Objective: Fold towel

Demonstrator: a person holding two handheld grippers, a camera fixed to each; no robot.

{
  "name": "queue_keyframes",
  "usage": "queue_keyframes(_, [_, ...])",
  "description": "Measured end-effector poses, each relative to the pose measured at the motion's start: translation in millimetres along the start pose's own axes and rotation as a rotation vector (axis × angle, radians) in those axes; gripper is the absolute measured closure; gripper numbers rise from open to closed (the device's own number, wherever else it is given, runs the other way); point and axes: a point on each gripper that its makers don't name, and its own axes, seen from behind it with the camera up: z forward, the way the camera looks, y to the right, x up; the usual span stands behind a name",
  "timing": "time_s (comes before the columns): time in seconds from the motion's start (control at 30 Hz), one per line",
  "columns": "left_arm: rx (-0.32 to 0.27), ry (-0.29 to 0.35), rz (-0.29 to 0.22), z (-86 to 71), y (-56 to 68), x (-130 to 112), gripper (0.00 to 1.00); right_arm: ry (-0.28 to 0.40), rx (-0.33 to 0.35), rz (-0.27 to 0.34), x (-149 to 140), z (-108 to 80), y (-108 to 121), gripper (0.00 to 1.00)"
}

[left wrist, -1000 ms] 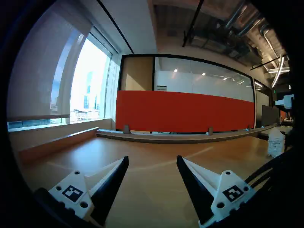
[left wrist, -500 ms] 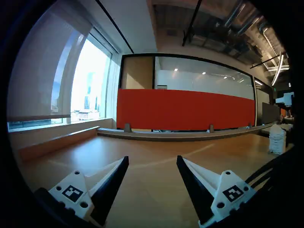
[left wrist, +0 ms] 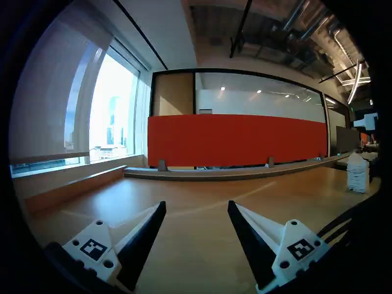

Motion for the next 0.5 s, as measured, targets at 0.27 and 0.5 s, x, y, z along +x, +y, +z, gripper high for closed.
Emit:
queue_keyframes(0.27, [0.0,0.0,0.002,0.5,0.5,0,0.06,0.025,-0.05,-0.02,-7,-5.9,18,0.0])
queue_keyframes(0.5, [0.0,0.0,0.001,1.2,-0.1,-1,0.06,0.02,-0.07,0.006,-39,-10.6,30,0.0])
